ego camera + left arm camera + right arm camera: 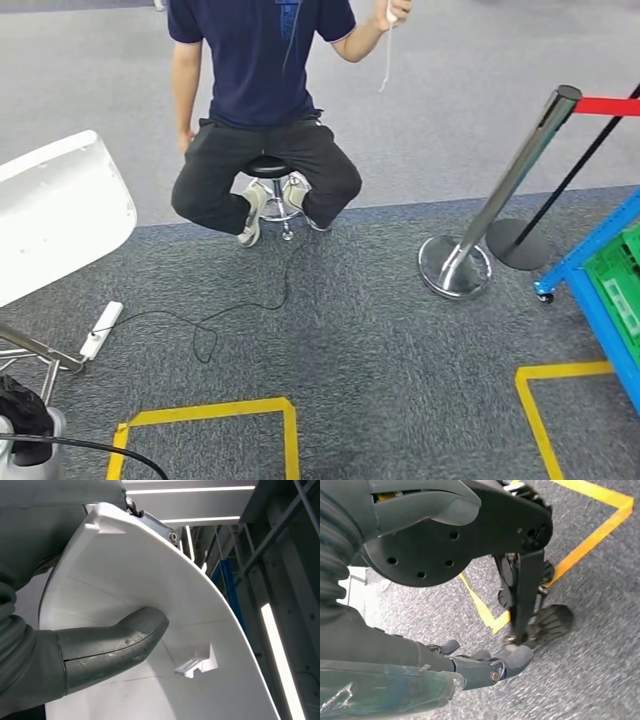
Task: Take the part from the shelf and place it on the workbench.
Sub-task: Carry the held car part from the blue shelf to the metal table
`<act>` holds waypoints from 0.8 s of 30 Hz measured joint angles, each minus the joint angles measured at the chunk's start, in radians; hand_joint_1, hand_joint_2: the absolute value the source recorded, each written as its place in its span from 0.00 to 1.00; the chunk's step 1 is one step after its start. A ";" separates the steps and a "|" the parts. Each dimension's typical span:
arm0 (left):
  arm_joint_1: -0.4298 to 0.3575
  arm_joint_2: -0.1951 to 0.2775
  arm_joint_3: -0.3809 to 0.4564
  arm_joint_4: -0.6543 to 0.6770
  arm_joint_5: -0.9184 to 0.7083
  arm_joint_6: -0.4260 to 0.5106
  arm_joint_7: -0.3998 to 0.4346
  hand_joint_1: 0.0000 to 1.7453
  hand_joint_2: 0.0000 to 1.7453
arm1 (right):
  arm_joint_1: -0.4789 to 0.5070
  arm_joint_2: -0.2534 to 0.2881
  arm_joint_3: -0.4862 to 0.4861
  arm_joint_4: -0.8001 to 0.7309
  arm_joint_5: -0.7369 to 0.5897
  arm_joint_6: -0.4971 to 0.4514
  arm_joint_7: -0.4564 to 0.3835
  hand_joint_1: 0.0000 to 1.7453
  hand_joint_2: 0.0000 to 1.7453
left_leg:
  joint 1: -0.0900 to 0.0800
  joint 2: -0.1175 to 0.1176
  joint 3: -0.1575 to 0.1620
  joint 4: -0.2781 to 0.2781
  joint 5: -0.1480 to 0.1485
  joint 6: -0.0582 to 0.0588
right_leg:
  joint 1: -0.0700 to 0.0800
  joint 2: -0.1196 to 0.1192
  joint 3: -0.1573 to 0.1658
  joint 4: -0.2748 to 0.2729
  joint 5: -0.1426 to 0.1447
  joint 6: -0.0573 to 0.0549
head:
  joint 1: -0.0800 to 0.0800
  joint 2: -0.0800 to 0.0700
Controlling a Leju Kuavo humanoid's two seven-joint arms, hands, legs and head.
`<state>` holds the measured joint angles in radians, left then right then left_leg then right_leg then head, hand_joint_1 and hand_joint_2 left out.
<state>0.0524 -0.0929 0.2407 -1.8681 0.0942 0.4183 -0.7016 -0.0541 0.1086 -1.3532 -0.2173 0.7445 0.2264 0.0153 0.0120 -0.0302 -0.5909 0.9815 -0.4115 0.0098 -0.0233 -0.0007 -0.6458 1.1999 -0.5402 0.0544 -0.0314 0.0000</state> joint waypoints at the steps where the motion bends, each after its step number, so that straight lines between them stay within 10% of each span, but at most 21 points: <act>1: 0.000 0.000 0.000 0.000 0.000 0.000 0.000 1.00 1.00 | 0.001 0.000 0.000 0.000 0.002 0.001 -0.001 0.00 1.00 | -0.001 -0.005 0.008 0.004 -0.009 -0.005 | 0.001 0.005 0.017 -0.062 0.046 -0.001 | 0.000 0.000; 3: -0.001 0.001 0.000 0.000 0.000 0.000 0.000 1.00 1.00 | 0.001 0.000 0.001 0.000 0.009 0.003 -0.003 0.00 1.00 | -0.004 -0.014 0.011 0.017 -0.021 -0.016 | -0.001 0.012 0.044 -0.145 0.089 -0.002 | 0.000 0.000; 7: 0.003 0.001 0.002 0.000 0.000 0.001 0.000 1.00 1.00 | 0.000 0.000 0.002 0.000 0.017 0.004 -0.007 0.00 1.00 | -0.001 -0.018 0.000 0.030 -0.031 -0.034 | 0.003 0.004 0.051 -0.157 0.085 -0.018 | -0.003 0.000; 13: 0.004 0.003 0.003 0.001 0.000 0.002 0.000 1.00 1.00 | 0.001 -0.001 0.003 -0.003 0.019 0.004 -0.010 0.00 1.00 | -0.003 0.016 -0.129 0.296 -0.145 -0.042 | 0.006 -0.041 0.057 -0.166 0.086 -0.037 | -0.012 0.000; 19: 0.000 0.005 0.002 0.002 0.000 -0.001 0.000 1.00 1.00 | 0.002 0.001 0.004 -0.003 0.019 0.003 -0.010 0.00 1.00 | -0.037 0.117 0.012 0.009 -0.010 -0.003 | 0.012 -0.103 0.069 -0.178 0.087 -0.027 | -0.013 0.000; 21: 0.002 0.006 0.003 0.002 -0.004 0.000 0.000 1.00 1.00 | 0.001 0.002 0.004 -0.003 0.020 0.003 -0.009 0.00 1.00 | -0.037 0.098 0.014 -0.009 -0.010 0.003 | 0.014 -0.126 0.074 -0.183 0.086 -0.017 | -0.013 0.000; 24: 0.006 0.007 0.005 0.001 -0.014 0.004 0.000 1.00 1.00 | -0.002 0.002 0.004 -0.003 0.022 0.003 -0.008 0.00 1.00 | -0.023 0.062 0.025 -0.024 -0.003 0.013 | 0.011 -0.060 0.054 -0.122 0.042 -0.005 | -0.006 0.000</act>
<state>0.0588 -0.0858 0.2453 -1.8672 0.0800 0.4222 -0.7017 -0.0559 0.1102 -1.3490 -0.2200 0.7664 0.2298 0.0071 -0.0114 0.0320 -0.5660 0.9576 -0.4141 0.0225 -0.0126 -0.0608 -0.5918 1.0781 -0.4985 0.0497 -0.0377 0.0003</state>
